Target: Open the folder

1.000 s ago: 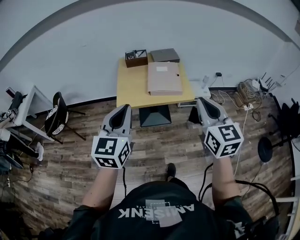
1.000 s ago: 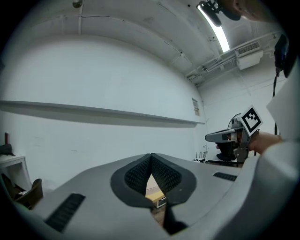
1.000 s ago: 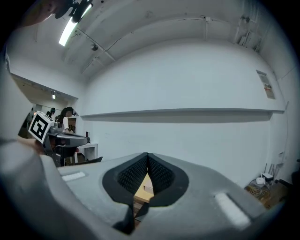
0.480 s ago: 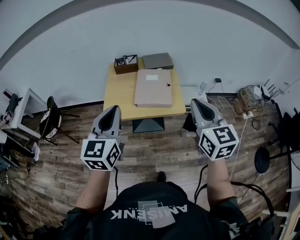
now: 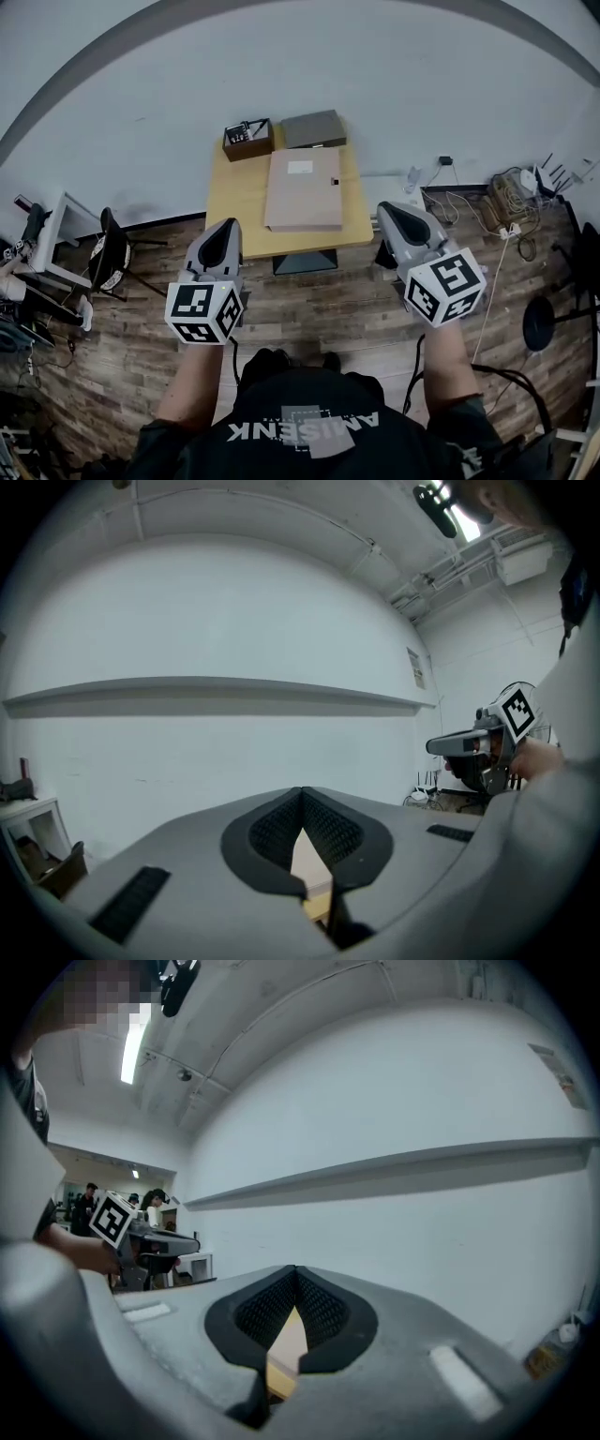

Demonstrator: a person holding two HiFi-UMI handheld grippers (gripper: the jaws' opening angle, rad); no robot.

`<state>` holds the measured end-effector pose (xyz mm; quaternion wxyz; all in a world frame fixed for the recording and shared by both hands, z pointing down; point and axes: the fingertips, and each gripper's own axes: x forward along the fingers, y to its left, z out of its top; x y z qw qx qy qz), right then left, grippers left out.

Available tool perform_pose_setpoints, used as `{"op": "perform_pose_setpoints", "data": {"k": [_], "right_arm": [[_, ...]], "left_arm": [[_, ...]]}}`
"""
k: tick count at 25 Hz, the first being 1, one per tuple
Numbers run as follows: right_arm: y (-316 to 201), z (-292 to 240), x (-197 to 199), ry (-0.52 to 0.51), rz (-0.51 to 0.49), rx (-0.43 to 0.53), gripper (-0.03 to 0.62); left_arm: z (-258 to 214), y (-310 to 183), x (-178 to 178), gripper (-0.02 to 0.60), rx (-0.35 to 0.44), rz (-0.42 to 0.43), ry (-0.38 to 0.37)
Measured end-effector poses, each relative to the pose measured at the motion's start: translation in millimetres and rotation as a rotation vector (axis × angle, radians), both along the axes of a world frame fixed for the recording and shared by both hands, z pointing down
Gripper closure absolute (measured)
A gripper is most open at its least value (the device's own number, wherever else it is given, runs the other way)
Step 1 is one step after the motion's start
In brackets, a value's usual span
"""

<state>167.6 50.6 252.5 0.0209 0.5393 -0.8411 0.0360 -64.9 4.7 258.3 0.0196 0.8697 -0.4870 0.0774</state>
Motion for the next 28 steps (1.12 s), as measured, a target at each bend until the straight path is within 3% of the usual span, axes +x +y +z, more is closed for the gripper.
{"op": "perform_pose_setpoints", "data": {"k": [3,7,10,16,28], "right_arm": [[-20,2,1,0.012,0.031,-0.003,0.592],[-42,12,-21,0.051,-0.07,-0.044,0.592],[-65,17,-35,0.079,-0.092,-0.067,0.592],[-123,20,-40,0.054,0.034,-0.1,0.592],[-189,22,-38,-0.001,0.28,-0.126,0.591]], "left_arm": [[3,-21,-2,0.583,0.008,0.015,0.037],[2,-56,-4,0.583,0.023,0.034,0.083],[1,-88,-5,0.583,0.023,0.083,0.072],[3,-153,-9,0.583,0.0,0.184,0.083],[26,-239,-21,0.583,-0.038,0.277,0.102]]}}
